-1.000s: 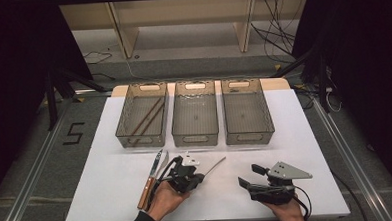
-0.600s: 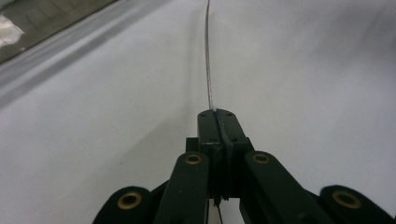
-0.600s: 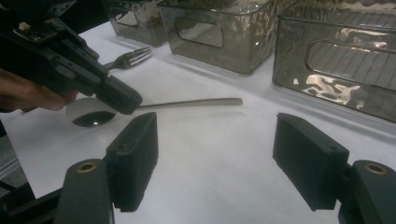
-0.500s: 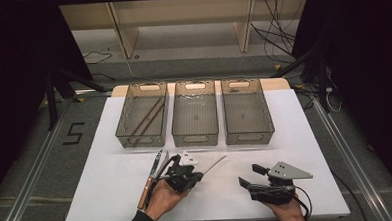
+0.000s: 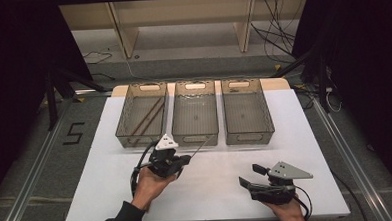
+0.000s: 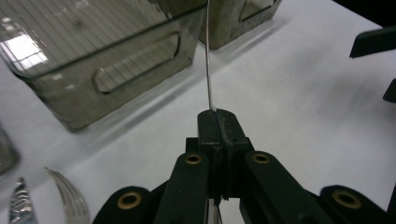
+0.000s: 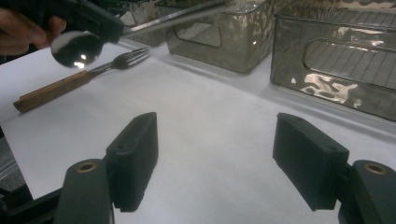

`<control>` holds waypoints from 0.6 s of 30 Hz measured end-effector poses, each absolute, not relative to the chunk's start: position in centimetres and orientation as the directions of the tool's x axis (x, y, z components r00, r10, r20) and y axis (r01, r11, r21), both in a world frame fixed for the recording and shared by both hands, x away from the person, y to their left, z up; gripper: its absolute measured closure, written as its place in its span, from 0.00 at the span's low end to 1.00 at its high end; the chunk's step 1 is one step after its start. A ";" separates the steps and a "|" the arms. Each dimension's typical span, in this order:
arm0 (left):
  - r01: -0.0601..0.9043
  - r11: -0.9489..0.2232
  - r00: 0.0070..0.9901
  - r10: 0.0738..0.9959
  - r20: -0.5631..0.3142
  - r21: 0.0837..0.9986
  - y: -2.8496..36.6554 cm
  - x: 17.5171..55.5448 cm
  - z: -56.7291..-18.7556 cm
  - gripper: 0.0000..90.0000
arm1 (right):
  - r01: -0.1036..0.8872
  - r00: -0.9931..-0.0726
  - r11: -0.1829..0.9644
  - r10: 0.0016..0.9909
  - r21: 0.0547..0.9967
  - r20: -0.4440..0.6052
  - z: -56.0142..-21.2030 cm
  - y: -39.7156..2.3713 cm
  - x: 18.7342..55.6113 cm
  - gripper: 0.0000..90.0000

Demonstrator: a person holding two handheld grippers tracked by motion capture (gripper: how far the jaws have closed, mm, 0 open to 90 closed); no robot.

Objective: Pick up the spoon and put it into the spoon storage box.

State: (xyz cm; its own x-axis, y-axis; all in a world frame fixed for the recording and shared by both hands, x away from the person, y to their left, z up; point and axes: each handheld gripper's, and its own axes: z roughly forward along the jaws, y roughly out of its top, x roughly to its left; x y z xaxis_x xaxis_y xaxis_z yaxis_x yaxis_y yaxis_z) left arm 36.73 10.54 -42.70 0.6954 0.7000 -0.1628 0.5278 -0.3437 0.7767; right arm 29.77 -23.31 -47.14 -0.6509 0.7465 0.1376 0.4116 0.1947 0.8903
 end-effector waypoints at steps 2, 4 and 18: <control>0.518 -0.336 0.695 0.702 -0.158 0.787 10.8 37.0 -42.2 0.99 | 0.411 -0.650 0.193 0.747 0.891 0.139 -47.1 -23.3 29.8 0.35; 0.511 -0.328 0.692 0.705 -0.153 0.795 11.0 37.3 -41.7 0.99 | 0.412 -0.649 0.191 0.748 0.891 0.140 -47.1 -23.3 29.8 0.35; 0.494 -0.291 0.676 0.721 -0.152 0.819 11.1 40.3 -39.0 0.99 | 0.410 -0.652 0.192 0.745 0.891 0.140 -47.1 -23.2 29.7 0.35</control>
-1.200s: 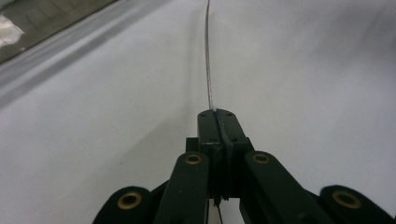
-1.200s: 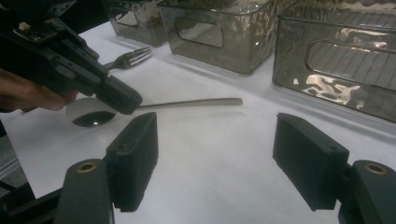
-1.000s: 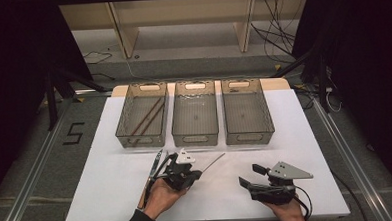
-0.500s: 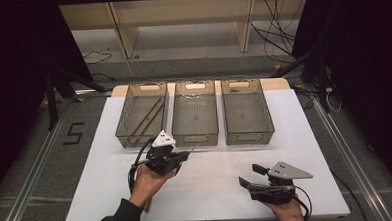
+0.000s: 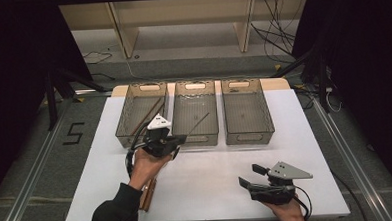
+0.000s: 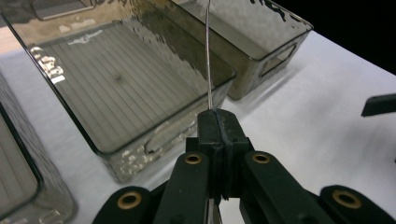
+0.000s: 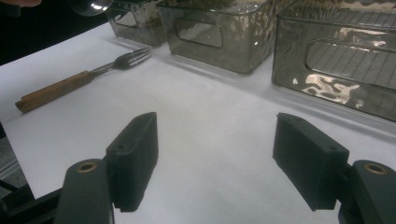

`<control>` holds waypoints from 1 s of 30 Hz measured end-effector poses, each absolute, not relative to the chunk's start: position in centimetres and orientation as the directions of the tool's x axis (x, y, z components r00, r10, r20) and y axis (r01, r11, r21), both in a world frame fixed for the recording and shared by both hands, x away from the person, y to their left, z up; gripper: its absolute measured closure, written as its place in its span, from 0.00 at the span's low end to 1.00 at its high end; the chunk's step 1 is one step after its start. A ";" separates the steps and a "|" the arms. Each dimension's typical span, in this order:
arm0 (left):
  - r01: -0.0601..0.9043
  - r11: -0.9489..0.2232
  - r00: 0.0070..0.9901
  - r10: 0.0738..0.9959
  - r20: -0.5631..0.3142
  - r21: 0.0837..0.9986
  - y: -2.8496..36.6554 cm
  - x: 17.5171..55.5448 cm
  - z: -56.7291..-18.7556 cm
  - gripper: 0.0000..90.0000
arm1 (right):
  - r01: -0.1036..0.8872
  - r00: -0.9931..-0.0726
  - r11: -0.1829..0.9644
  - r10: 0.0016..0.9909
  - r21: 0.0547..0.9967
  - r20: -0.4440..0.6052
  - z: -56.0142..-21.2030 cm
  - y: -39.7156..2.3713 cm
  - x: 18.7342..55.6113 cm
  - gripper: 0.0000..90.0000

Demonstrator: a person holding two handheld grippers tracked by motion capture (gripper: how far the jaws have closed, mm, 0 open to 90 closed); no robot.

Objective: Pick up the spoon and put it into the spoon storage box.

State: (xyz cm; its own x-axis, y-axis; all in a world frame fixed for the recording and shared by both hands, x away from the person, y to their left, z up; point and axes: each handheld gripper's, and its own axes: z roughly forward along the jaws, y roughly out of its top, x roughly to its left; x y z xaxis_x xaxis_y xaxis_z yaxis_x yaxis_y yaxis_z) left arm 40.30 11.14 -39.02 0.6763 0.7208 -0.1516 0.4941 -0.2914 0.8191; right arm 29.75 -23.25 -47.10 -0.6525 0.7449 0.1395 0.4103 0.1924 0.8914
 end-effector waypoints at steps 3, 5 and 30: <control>0.492 -0.284 0.679 0.717 -0.158 0.823 10.9 41.1 -38.5 0.99 | 0.411 -0.652 0.191 0.745 0.891 0.141 -47.1 -23.3 29.8 0.35; 0.488 -0.281 0.677 0.719 -0.156 0.826 10.7 41.8 -38.2 0.99 | 0.412 -0.652 0.191 0.745 0.891 0.142 -47.1 -23.3 29.8 0.35; 0.503 -0.254 0.616 0.776 -0.137 0.826 9.7 49.4 -37.2 0.99 | 0.415 -0.657 0.192 0.740 0.889 0.147 -47.2 -23.2 29.8 0.35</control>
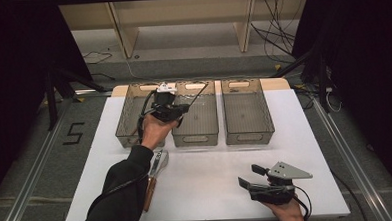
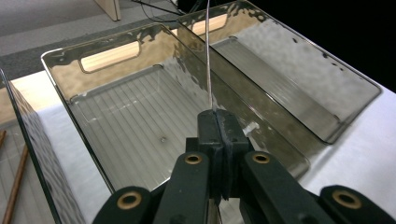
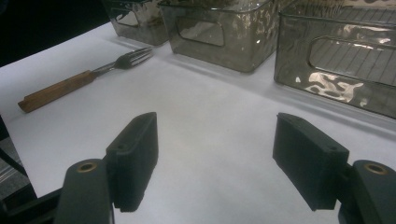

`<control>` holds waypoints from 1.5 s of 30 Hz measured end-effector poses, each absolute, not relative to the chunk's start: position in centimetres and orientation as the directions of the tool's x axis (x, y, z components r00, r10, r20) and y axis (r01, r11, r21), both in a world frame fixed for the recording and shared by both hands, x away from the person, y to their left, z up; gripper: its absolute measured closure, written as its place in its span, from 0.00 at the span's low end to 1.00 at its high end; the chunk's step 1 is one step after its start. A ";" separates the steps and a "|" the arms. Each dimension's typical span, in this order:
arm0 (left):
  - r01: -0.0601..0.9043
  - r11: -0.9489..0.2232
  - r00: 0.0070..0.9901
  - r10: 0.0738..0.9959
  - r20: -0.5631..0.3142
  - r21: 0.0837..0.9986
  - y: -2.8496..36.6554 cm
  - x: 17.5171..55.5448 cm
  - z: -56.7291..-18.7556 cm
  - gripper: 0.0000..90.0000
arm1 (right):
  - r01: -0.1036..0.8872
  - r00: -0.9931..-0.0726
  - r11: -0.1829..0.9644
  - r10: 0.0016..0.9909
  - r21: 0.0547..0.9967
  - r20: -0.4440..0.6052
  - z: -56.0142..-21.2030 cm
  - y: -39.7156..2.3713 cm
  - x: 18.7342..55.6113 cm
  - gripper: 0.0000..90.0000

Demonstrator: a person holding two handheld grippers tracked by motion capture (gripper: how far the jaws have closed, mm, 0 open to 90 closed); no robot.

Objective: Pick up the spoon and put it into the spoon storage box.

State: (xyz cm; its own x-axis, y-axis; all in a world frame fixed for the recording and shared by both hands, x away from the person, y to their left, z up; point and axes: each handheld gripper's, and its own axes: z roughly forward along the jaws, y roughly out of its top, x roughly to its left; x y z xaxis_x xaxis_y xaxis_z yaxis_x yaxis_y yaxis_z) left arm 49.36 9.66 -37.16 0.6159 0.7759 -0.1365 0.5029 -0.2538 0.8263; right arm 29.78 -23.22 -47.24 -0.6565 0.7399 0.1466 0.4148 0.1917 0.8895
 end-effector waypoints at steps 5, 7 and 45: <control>0.514 -0.257 0.603 0.787 -0.132 0.818 9.2 50.7 -37.5 0.99 | 0.413 -0.656 0.189 0.740 0.891 0.148 -47.2 -23.3 29.8 0.35; 0.519 -0.264 0.600 0.790 -0.127 0.813 9.0 51.1 -37.6 0.99 | 0.414 -0.656 0.188 0.740 0.891 0.149 -47.2 -23.3 29.8 0.35; 0.604 -0.290 0.558 0.819 -0.134 0.743 8.0 53.5 -41.1 0.98 | 0.414 -0.658 0.189 0.738 0.890 0.149 -47.2 -23.3 29.7 0.35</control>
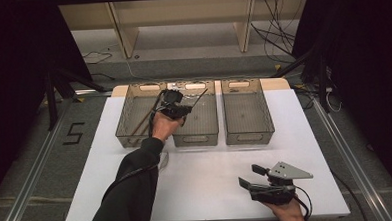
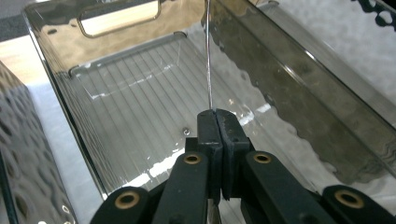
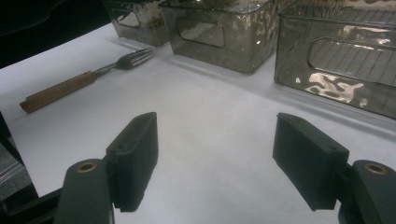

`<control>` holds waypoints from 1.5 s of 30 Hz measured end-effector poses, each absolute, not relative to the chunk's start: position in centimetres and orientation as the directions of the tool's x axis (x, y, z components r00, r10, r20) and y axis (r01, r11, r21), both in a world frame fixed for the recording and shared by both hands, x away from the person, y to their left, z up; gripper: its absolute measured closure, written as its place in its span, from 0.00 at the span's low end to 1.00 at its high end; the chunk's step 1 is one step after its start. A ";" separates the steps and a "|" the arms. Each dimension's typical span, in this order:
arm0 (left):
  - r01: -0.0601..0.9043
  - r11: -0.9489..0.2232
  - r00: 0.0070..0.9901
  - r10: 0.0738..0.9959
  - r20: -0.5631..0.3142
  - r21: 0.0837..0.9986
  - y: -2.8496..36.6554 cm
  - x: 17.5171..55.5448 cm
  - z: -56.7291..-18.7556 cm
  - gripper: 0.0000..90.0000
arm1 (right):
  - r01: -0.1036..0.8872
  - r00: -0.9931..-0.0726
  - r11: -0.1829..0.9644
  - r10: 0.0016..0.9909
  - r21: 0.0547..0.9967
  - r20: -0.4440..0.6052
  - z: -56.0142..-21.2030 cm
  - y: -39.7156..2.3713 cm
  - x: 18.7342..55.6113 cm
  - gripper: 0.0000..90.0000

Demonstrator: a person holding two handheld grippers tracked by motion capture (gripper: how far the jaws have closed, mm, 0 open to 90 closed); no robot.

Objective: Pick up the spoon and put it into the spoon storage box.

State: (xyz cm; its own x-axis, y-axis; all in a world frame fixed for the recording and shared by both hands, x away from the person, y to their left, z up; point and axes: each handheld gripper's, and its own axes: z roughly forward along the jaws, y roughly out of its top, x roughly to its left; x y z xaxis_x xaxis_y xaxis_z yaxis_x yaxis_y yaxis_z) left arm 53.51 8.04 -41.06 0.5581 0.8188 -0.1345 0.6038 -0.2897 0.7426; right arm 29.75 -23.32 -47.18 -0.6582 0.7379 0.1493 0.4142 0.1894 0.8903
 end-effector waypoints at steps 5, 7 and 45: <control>0.590 -0.274 0.561 0.815 -0.142 0.760 8.0 53.3 -40.8 0.85 | 0.412 -0.657 0.189 0.739 0.891 0.147 -47.2 -23.3 29.7 0.35; 0.586 -0.267 0.563 0.813 -0.147 0.765 8.0 53.1 -40.5 0.79 | 0.413 -0.656 0.188 0.740 0.891 0.148 -47.2 -23.3 29.8 0.35; 0.587 -0.190 0.585 0.772 -0.250 0.787 13.7 43.7 -38.4 0.26 | 0.410 -0.656 0.190 0.741 0.892 0.143 -47.1 -23.2 29.7 0.35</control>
